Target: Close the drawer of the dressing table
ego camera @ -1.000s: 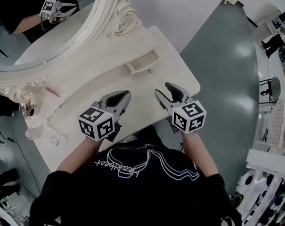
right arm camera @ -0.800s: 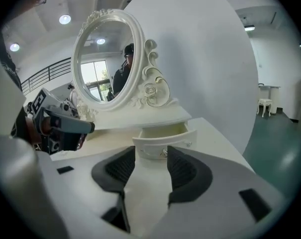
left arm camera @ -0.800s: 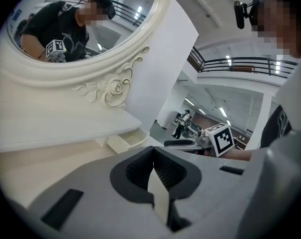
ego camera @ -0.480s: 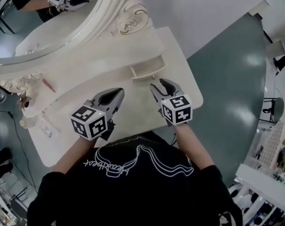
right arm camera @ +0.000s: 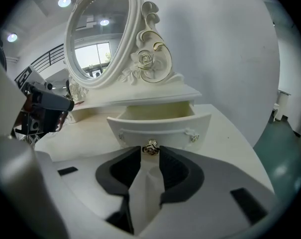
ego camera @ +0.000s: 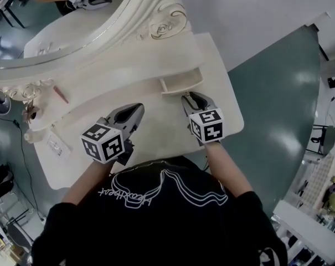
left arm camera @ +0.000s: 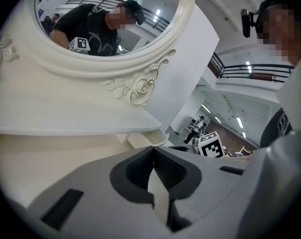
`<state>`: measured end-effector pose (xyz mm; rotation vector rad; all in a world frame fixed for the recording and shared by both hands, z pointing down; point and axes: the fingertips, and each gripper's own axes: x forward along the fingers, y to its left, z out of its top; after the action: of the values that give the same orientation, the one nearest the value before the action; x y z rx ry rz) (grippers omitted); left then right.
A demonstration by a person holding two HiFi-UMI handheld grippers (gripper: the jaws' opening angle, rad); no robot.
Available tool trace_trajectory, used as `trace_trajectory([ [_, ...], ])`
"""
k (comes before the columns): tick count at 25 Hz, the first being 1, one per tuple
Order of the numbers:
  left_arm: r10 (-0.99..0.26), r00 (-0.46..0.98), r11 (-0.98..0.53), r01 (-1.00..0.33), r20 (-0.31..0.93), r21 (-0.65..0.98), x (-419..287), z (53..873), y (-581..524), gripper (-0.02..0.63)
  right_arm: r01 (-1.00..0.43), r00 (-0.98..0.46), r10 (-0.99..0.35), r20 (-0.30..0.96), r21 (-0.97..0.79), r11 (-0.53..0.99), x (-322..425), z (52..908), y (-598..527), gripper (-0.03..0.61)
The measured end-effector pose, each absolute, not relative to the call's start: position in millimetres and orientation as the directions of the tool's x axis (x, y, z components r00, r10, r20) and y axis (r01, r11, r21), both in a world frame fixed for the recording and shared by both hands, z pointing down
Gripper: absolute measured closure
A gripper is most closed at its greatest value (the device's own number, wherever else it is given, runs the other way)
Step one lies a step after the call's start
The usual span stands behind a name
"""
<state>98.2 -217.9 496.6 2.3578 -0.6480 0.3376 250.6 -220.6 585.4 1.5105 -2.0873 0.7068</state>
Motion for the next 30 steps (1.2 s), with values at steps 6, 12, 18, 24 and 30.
trace_trajectory([
  [6, -0.367, 0.838, -0.637, -0.542, 0.403, 0.548, 94, 501, -215, 0.610, -0.954, -0.292, -0.712, 0.638, -0.137, 0.268, 251, 586, -221, 0.471],
  [12, -0.372, 0.841, -0.637, -0.539, 0.392, 0.552, 93, 498, -216, 0.611, -0.951, -0.303, -0.704, 0.642, -0.150, 0.272, 251, 587, -222, 0.472],
  [18, -0.381, 0.842, -0.644, -0.538, 0.381, 0.545, 96, 491, -213, 0.610, -0.940, -0.328, -0.688, 0.647, -0.154, 0.303, 250, 583, -224, 0.472],
  [24, -0.402, 0.831, -0.635, -0.555, 0.384, 0.537, 99, 492, -212, 0.611, -0.925, -0.362, -0.675, 0.643, -0.158, 0.346, 241, 583, -232, 0.477],
  [30, -0.444, 0.807, -0.605, -0.591, 0.390, 0.534, 96, 492, -215, 0.611, -0.914, -0.385, -0.662, 0.643, -0.166, 0.370, 242, 584, -246, 0.477],
])
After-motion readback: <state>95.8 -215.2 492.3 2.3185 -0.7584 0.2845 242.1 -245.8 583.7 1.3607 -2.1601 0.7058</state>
